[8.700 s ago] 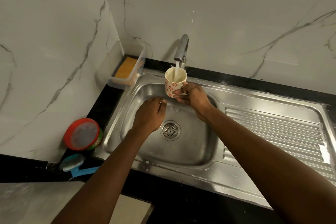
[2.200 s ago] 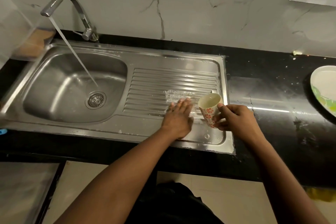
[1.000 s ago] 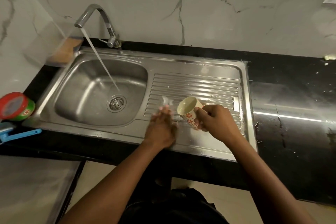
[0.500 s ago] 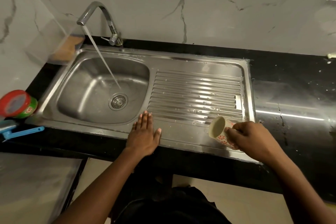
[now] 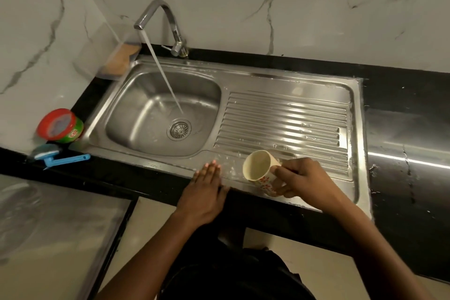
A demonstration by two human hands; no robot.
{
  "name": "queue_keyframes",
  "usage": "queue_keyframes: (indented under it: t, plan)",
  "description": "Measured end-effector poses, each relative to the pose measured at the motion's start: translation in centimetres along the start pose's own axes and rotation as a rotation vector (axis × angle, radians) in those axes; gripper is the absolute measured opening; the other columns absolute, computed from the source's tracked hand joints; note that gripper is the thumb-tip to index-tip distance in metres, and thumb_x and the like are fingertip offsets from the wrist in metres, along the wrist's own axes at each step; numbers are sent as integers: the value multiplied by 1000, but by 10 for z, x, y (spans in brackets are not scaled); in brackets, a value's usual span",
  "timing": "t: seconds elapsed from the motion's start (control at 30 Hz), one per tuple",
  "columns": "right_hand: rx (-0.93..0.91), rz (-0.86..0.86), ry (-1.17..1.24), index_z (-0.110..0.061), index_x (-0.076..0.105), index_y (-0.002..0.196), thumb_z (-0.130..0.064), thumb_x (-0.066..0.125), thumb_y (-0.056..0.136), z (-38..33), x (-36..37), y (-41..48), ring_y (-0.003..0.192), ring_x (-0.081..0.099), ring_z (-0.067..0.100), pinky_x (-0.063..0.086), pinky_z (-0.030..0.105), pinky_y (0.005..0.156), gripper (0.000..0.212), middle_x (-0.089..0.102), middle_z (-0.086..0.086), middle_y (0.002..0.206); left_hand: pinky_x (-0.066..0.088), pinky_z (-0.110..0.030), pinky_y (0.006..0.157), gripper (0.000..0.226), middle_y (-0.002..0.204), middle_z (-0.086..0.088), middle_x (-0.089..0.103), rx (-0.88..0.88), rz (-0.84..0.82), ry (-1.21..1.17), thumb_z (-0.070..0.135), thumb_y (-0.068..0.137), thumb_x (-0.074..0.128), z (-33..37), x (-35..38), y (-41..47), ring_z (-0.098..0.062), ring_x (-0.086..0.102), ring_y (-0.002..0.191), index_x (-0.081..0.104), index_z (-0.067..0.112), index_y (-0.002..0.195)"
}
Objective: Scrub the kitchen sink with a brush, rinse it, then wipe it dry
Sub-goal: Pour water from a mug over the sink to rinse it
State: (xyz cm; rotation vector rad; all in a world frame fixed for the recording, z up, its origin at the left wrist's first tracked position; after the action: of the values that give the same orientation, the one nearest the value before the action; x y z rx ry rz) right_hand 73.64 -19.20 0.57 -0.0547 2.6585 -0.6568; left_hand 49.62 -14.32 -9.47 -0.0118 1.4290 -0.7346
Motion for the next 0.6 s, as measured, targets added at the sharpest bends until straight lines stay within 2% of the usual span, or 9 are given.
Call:
queue_keyframes:
  t: [0.1,0.17,0.27,0.33,0.43,0.5,0.6]
  plan:
    - [91,-4,121,-5,76,83,-22,63,103,15,-15,-9,80,79,28,63,53,85,29,80,10,83,1,-41,131,72,174,-2,-7,-91,16,-3,57,108,12,-39,-7,-6,-18,-11,160,-2,18,166]
    - [103,0,56,-6,77,81,-21,63,103,20,-28,-17,80,79,26,63,52,85,30,80,9,83,0,-40,131,72,175,-3,-7,-119,2,0,57,108,11,-56,-11,-7,-18,-11,160,-1,17,166]
    - [104,20,-168,-19,78,73,-29,64,102,21,-50,-32,76,76,20,64,49,80,33,79,2,78,-3,-40,130,75,174,-3,-9,-80,-29,-11,60,107,10,-55,-11,-5,-19,-12,160,-2,16,166]
    - [100,32,-342,-28,76,70,-41,63,101,21,-61,-40,71,73,18,63,50,77,36,77,-4,74,-4,-42,130,75,174,0,-12,41,-53,-18,62,106,9,-32,-8,-6,-18,-15,159,-4,20,166]
    - [94,67,-454,-32,74,69,-45,61,100,21,-69,-46,67,70,14,61,49,74,35,74,-8,70,-4,-44,131,73,171,5,-19,297,-95,15,62,106,10,27,4,-10,-16,-18,159,-8,24,166]
    - [87,72,-485,-31,73,67,-45,62,99,19,-69,-48,65,68,11,60,47,70,36,72,-10,67,-6,-43,130,72,171,4,-19,428,-106,41,61,107,13,65,13,-9,-16,-20,158,-10,24,165]
    - [89,52,-545,-24,70,64,-48,60,99,17,-61,-46,61,65,10,56,42,64,43,70,-7,65,-8,-44,130,72,173,-1,-15,531,-100,59,58,108,17,106,22,-4,-18,-19,159,-7,22,166]
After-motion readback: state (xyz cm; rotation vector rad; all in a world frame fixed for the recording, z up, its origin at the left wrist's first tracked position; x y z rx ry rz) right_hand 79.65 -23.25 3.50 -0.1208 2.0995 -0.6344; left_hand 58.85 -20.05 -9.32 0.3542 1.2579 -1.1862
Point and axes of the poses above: each hand's wrist, its own y-axis towards the middle knuckle, its own x-axis out of the palm, z = x × y, the point moved 8 cm from there along y, towards the middle knuckle
